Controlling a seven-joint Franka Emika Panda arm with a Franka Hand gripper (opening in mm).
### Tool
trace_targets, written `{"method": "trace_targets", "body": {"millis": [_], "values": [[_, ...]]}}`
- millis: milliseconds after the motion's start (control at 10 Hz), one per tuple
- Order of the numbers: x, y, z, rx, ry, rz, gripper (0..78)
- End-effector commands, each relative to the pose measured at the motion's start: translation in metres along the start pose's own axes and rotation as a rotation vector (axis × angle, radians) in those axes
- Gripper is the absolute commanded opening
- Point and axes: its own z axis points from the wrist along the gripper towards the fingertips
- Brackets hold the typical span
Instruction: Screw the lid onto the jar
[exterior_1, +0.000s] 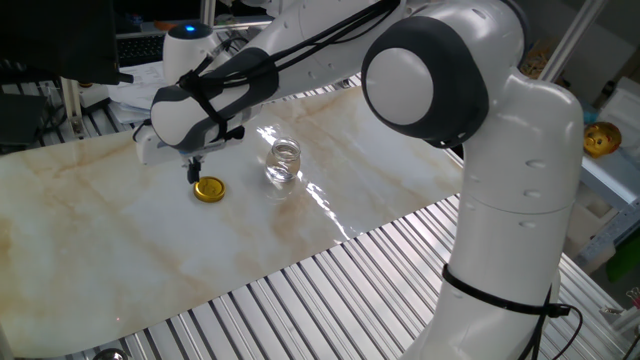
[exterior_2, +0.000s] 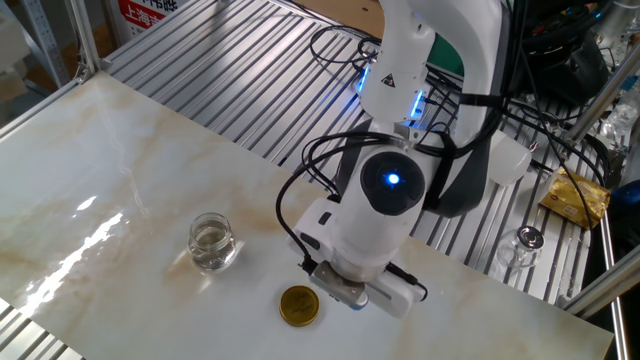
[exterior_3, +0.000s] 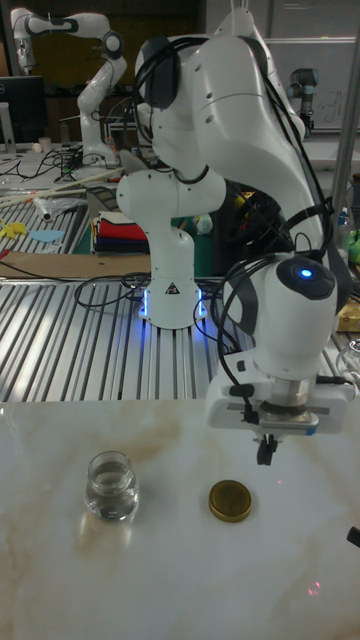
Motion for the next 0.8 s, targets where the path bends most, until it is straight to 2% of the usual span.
{"method": "trace_targets", "body": {"millis": [100,400,500,800], "values": [[0.000,0.000,-0.002,-0.001,-0.002,0.011,0.0],[0.006,-0.013,-0.002,-0.016,0.007,0.004,0.0],[0.009,-0.023,0.001,-0.027,-0.003,-0.005,0.0],[0.006,-0.026,0.002,-0.018,-0.020,-0.002,0.0]]}}
